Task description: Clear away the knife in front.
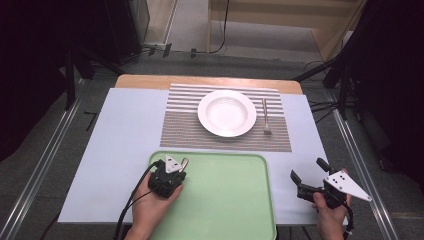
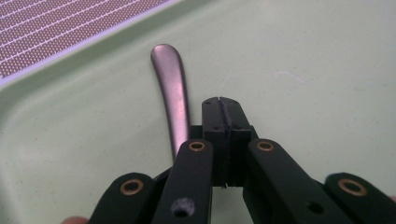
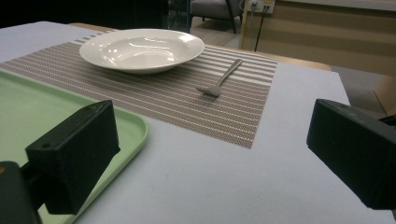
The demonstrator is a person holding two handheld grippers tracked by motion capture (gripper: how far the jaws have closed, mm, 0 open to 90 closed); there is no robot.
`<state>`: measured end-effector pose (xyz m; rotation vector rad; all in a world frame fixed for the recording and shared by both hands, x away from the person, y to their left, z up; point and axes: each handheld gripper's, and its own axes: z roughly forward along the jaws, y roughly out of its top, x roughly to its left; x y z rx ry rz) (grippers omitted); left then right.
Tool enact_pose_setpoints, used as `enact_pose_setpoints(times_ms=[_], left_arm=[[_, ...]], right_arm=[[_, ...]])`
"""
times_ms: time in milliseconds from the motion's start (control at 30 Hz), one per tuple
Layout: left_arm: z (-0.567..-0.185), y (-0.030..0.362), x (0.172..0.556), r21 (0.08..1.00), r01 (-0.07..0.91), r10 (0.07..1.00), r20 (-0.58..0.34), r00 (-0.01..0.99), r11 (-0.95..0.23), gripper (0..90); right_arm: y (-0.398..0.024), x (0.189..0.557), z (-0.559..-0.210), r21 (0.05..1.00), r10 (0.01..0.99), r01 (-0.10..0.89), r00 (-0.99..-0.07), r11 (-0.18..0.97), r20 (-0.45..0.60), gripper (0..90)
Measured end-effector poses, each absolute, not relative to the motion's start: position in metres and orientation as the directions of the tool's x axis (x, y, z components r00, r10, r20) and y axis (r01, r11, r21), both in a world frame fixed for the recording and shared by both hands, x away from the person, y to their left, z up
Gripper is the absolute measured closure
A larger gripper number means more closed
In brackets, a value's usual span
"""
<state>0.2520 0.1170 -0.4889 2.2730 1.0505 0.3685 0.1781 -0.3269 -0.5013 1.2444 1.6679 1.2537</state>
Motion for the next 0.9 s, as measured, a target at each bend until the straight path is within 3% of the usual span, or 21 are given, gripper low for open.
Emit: enact_pose_setpoints(times_ms=[900], left_arm=[[-0.49, 0.166, 0.255, 0.625, 0.638, 0.817, -0.001, 0.577, -0.45, 89.8]], right_arm=[[-0.325, 0.179, -0.502, 0.955, 0.954, 0.285, -0.299, 0.079, 0.011, 1.0]])
